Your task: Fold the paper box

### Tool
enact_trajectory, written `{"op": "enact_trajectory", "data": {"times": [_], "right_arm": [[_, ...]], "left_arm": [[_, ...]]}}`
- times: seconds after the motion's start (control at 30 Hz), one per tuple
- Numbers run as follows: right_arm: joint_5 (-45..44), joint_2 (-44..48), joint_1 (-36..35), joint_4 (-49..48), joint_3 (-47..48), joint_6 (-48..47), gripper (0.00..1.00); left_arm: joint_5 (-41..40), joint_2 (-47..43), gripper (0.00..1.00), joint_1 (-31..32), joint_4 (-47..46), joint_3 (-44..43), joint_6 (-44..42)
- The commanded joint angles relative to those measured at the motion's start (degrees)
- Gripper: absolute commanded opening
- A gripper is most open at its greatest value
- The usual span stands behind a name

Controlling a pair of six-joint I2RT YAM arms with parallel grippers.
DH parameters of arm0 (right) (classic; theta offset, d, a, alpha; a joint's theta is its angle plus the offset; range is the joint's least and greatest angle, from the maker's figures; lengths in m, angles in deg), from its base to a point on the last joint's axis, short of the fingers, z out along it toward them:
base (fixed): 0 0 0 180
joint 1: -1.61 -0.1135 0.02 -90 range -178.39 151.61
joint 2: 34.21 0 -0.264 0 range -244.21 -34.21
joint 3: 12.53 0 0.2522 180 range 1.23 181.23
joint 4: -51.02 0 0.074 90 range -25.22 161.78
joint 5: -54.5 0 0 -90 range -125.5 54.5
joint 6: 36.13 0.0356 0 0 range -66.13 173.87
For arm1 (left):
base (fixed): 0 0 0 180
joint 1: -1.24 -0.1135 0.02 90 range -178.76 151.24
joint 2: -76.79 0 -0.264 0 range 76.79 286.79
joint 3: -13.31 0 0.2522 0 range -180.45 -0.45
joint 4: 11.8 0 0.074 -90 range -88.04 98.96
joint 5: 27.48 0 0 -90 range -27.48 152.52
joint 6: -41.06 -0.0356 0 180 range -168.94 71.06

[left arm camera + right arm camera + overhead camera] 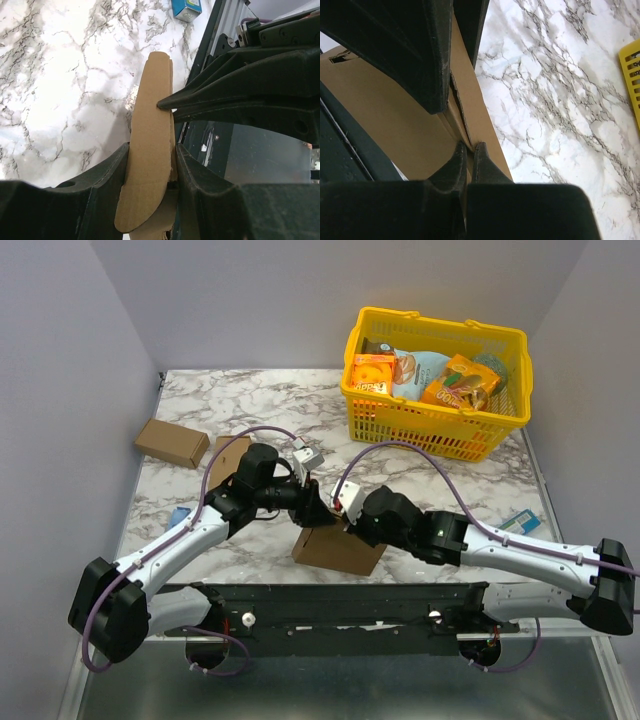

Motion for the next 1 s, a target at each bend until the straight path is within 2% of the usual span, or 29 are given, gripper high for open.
{"op": "enact_trajectory", "data": {"times": [0.0, 0.1, 0.13, 0.23, 0.4, 0.53, 0.6, 0.73, 0.83, 0.97], "right_arm": [[-3.2, -0.4, -0.6, -1.8, -2.2, 5.1, 0.01], [-6.7, 2.5, -0.5, -0.3, -1.6, 9.0, 0.35], [-8.1, 3.3, -0.5, 1.3, -0.9, 9.9, 0.6], [-8.9, 6.4, 0.8, 6.7, 1.9, 15.3, 0.83], [-4.9, 10.2, 8.5, 16.5, 6.2, 27.5, 0.86], [8.8, 14.4, 22.1, 17.7, 5.4, 32.3, 0.88], [12.5, 14.6, 25.7, 17.6, 5.3, 32.8, 0.88], [23.8, 11.5, 34.5, 17.7, 4.5, 32.9, 0.81], [29.2, 8.8, 37.8, 17.1, 3.5, 32.6, 0.75], [34.0, 5.8, 38.6, 15.2, 1.9, 33.1, 0.73]], "left_arm": [[2.0, -1.6, 0.17, 1.4, 0.4, 0.0, -1.7], [0.2, -3.6, 0.15, 1.4, 3.0, -0.6, -5.9], [-0.7, -4.4, 0.15, 1.4, 3.6, -0.6, -8.0], [-5.5, -7.3, 0.15, 2.0, 5.9, -0.3, -11.2], [-14.5, -14.3, 0.15, 6.3, 6.7, 1.6, -16.2], [-19.5, -17.8, 0.15, 10.0, 7.4, 3.0, -20.9], [-20.3, -18.7, 0.15, 11.0, 7.8, 3.3, -21.8], [-21.6, -19.0, 0.16, 13.5, 8.4, 3.3, -23.2], [-23.3, -19.6, 0.16, 14.3, 8.9, 3.3, -23.5], [-24.8, -20.2, 0.15, 15.6, 9.1, 3.4, -24.0]]}}
